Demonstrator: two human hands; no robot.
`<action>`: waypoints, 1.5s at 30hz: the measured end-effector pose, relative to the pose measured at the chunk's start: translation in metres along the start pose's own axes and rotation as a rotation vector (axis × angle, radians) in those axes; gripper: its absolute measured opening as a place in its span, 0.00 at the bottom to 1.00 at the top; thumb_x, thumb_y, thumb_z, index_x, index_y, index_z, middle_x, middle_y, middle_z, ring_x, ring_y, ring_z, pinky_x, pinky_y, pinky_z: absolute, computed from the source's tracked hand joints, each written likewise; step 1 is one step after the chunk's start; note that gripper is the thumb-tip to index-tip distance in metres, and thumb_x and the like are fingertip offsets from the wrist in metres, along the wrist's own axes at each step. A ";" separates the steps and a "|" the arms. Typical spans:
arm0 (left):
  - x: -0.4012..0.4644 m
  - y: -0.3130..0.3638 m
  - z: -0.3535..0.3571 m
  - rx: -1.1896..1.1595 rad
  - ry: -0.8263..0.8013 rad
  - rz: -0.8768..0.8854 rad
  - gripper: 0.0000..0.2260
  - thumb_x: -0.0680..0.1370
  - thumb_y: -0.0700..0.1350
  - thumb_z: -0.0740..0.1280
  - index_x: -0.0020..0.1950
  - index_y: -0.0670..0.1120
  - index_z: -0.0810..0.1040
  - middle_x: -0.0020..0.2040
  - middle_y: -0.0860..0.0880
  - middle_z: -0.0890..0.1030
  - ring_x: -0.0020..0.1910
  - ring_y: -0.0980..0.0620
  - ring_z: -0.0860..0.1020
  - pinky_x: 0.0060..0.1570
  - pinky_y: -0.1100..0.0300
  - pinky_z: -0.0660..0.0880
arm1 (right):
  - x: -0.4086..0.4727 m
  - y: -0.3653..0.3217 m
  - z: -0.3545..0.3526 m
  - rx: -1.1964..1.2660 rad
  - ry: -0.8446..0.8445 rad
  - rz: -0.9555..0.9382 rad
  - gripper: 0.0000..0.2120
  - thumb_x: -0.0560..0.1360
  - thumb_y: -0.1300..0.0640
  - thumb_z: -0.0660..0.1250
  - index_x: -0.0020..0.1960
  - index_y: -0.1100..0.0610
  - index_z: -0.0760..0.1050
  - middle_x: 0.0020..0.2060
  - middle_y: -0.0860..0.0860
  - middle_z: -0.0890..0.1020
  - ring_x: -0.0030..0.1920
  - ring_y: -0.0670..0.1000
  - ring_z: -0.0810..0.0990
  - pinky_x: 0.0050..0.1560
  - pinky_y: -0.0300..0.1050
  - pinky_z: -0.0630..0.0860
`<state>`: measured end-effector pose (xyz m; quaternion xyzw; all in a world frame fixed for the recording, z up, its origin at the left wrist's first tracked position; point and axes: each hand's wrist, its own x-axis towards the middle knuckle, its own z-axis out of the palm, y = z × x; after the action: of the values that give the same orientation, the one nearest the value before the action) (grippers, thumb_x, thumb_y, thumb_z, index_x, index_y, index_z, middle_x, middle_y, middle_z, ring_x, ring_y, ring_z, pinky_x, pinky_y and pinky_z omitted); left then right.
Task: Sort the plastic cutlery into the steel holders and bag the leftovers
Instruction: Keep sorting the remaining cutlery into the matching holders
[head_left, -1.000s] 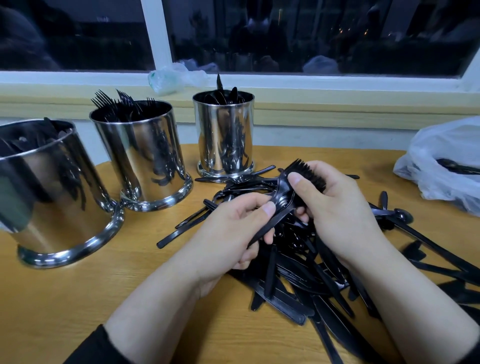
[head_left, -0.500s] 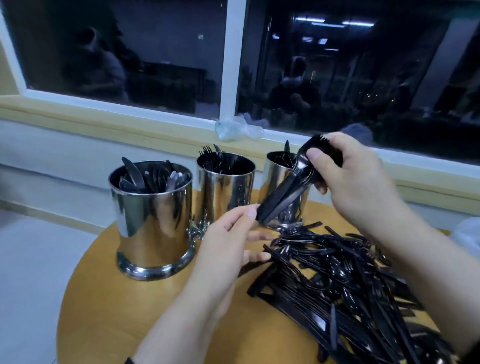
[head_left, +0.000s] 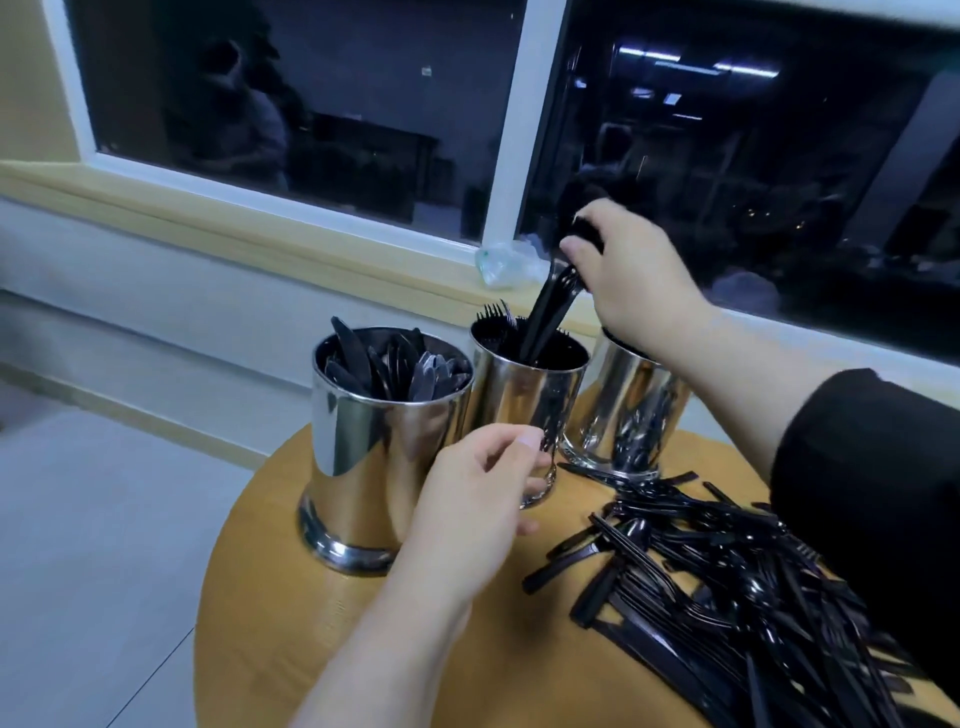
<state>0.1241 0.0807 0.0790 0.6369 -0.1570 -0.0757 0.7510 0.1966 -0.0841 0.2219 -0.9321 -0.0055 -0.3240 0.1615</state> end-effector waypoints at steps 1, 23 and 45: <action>0.001 -0.001 -0.001 0.003 -0.001 0.001 0.10 0.84 0.50 0.62 0.52 0.58 0.83 0.48 0.58 0.86 0.50 0.59 0.84 0.44 0.54 0.85 | 0.000 0.001 0.010 -0.029 -0.053 0.002 0.10 0.83 0.52 0.62 0.59 0.57 0.75 0.50 0.53 0.79 0.50 0.56 0.76 0.45 0.45 0.65; -0.016 -0.021 0.061 0.310 -0.082 0.007 0.09 0.84 0.51 0.63 0.52 0.55 0.83 0.44 0.56 0.86 0.43 0.55 0.84 0.44 0.52 0.83 | -0.234 0.135 -0.060 0.046 -0.173 0.269 0.11 0.82 0.47 0.63 0.50 0.48 0.83 0.42 0.43 0.85 0.46 0.46 0.81 0.53 0.51 0.78; -0.048 -0.061 0.148 1.222 -0.382 0.158 0.14 0.77 0.66 0.67 0.45 0.57 0.78 0.33 0.55 0.75 0.33 0.59 0.73 0.31 0.59 0.65 | -0.327 0.170 -0.082 0.219 -0.321 0.467 0.07 0.79 0.43 0.67 0.44 0.42 0.80 0.37 0.44 0.81 0.36 0.48 0.77 0.36 0.48 0.74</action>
<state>0.0351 -0.0531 0.0327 0.9115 -0.3494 -0.0292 0.2152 -0.0914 -0.2393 0.0343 -0.9245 0.1489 -0.1240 0.3283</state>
